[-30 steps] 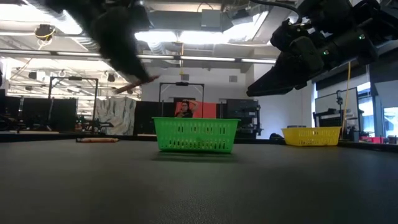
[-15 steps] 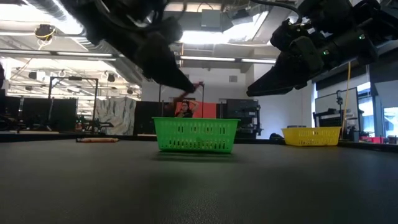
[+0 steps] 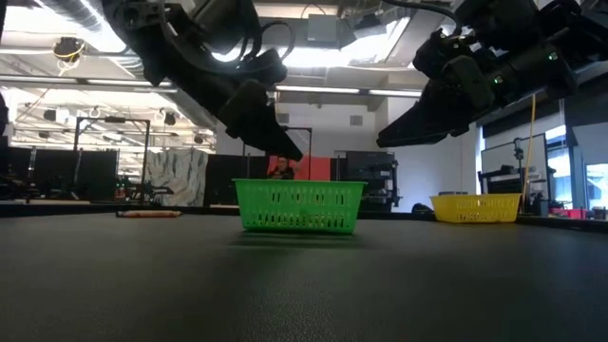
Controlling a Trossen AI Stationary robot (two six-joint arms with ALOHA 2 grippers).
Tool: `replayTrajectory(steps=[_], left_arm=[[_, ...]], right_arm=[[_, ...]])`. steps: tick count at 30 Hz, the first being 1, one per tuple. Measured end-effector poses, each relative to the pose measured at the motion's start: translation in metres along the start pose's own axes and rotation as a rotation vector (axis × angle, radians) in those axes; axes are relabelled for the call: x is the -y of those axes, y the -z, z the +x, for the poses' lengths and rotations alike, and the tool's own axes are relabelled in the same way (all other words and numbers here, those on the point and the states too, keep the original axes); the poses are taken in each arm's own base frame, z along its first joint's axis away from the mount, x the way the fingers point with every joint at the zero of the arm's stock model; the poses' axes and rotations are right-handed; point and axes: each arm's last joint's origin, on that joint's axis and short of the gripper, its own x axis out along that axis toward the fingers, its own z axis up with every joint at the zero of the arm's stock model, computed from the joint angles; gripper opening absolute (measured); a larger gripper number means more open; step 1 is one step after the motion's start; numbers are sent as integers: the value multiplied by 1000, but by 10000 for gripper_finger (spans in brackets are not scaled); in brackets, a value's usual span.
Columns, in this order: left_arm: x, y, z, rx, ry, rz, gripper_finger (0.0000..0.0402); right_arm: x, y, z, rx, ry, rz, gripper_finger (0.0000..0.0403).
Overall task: Sort crayons
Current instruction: Put the orange crayon into the black bin
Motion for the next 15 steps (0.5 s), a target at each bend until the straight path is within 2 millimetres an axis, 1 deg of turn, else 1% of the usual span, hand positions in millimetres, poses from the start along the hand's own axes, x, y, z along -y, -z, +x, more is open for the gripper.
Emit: replayTrajectory(steps=[3, 6, 10, 13, 15], left_arm=[[-1, -5, -5, -21, 2, -5, 87], [-2, -16, -15, -59, 2, -23, 105], [-7, -28, -38, -95, -20, -66, 109], [-13, -30, -61, -136, -88, -104, 106], [-21, -26, -77, -197, -169, -144, 105]], right_arm=[[0, 0, 0, 0, 0, 0, 191], [0, 0, 0, 0, 0, 0, 191], [0, 0, 0, 2, 3, 0, 191], [0, 0, 0, 6, 20, 0, 191], [1, 0, 0, 4, 29, 1, 191]])
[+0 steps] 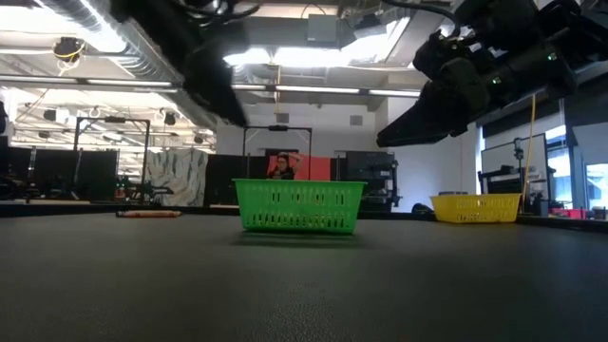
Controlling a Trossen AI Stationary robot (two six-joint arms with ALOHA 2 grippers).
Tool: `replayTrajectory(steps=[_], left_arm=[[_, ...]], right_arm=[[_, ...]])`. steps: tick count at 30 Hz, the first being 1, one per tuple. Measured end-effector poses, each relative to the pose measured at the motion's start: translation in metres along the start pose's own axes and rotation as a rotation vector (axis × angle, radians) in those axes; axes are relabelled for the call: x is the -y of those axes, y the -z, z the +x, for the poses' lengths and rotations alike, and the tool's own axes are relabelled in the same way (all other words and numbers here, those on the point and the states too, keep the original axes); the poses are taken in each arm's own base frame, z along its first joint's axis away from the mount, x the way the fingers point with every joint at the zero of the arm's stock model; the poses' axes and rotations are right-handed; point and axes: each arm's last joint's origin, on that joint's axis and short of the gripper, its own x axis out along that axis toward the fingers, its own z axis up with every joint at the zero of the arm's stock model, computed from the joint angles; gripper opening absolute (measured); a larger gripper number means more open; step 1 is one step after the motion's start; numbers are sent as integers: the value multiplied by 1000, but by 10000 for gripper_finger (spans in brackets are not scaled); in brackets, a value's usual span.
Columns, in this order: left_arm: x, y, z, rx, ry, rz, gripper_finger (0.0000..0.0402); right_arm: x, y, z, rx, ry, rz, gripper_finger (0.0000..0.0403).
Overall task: Sort crayons
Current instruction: Put the orange crayon into the black bin
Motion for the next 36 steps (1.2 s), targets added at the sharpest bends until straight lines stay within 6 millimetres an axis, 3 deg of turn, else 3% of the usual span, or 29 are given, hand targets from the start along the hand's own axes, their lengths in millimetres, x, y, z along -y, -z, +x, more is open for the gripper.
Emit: replayTrajectory(steps=[4, 9, 24, 36], left_arm=[[-26, 14, -21, -117, -166, -121, 104], [-57, 31, -21, -304, -277, -248, 104], [-136, 72, 45, -698, -217, -376, 104], [-159, 89, 61, -769, -220, -379, 104]], right_arm=[[1, 0, 0, 0, 19, 0, 191], [1, 0, 0, 1, 21, 11, 191], [1, 0, 0, 2, 20, 13, 191], [1, 0, 0, 1, 20, 10, 191]])
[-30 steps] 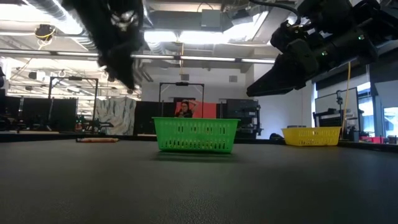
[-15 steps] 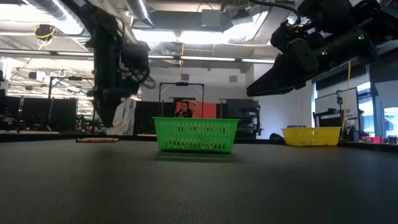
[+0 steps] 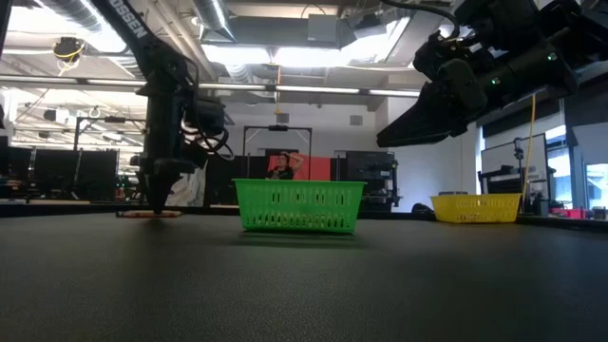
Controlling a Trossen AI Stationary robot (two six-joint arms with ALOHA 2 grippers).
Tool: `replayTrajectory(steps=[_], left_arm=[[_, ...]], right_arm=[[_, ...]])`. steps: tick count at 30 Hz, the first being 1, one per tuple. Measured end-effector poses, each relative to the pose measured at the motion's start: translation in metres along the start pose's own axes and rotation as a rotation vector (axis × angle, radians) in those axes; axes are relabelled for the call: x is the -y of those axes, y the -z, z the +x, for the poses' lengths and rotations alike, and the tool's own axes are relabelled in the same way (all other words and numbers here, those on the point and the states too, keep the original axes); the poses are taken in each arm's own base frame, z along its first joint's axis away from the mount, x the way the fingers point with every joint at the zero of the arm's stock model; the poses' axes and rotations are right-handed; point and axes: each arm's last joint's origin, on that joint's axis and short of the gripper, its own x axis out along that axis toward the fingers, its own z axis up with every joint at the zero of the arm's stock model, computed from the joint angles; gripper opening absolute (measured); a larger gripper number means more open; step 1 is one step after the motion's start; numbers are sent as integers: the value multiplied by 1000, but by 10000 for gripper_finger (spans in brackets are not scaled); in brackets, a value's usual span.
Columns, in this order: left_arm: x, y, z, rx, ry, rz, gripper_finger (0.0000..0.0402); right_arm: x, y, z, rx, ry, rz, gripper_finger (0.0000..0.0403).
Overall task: Sort crayons
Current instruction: Put the orange crayon into the black bin
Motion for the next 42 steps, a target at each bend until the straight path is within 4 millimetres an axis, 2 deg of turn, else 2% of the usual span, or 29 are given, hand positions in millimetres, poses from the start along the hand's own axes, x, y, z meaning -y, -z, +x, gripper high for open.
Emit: replayTrajectory(steps=[14, 22, 31, 36, 42], left_arm=[[-11, -1, 2, 2, 63, 0, 89], [-11, -5, 17, -40, 77, 29, 66], [-8, -4, 17, -43, 80, 43, 7], [0, -1, 5, -7, 67, 73, 11], [18, 19, -39, 70, 101, 101, 6]], right_arm=[[0, 0, 0, 0, 0, -2, 191], [0, 0, 0, 0, 0, -2, 191], [0, 0, 0, 0, 0, -6, 191], [0, 0, 0, 0, -1, -7, 191], [0, 0, 0, 0, -1, -7, 191]])
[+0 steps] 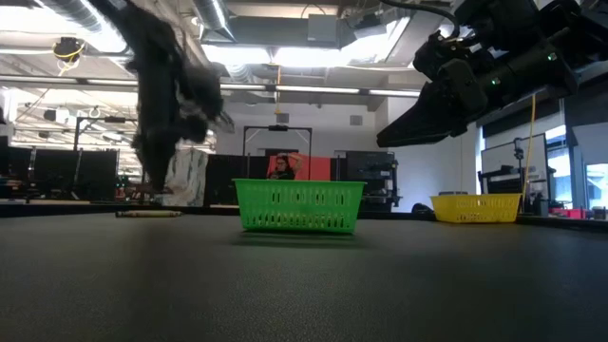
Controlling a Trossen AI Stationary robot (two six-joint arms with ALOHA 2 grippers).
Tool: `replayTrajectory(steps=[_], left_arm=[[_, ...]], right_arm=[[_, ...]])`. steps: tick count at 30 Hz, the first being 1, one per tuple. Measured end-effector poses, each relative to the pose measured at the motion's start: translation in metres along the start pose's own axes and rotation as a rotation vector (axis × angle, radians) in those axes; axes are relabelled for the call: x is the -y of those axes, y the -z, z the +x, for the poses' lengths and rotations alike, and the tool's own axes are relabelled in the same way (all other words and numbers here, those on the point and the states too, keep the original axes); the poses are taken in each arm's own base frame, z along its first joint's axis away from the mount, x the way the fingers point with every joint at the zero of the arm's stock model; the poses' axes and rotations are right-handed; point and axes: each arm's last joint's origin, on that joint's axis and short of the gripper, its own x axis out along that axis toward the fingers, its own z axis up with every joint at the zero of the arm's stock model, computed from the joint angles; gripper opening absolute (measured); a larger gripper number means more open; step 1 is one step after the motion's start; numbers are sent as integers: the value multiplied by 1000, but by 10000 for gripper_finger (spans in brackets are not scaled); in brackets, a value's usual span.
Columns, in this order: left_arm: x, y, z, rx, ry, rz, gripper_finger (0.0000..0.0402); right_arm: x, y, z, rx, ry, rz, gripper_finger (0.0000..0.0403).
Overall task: Sort crayons
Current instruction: Put the orange crayon into the black bin
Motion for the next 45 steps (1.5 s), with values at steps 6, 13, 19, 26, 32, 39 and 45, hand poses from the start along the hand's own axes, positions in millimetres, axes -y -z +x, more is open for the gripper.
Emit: replayTrajectory(steps=[6, 13, 19, 26, 32, 39, 45], left_arm=[[33, 32, -51, 115, 44, 48, 5], [70, 79, -92, 219, 215, 156, 4], [93, 105, -105, 261, 271, 199, 4], [112, 126, -110, 280, 283, 242, 4], [118, 134, -111, 320, 255, 280, 5], [120, 137, -112, 315, 267, 269, 6], [132, 152, -113, 217, 359, 289, 6]], right_arm=[[0, 0, 0, 0, 0, 0, 191], [0, 0, 0, 0, 0, 0, 191], [0, 0, 0, -1, 0, -1, 191], [0, 0, 0, -1, 0, 0, 191], [0, 0, 0, 0, 0, -1, 191], [0, 0, 0, 0, 0, -1, 191], [0, 0, 0, 0, 0, -1, 191]])
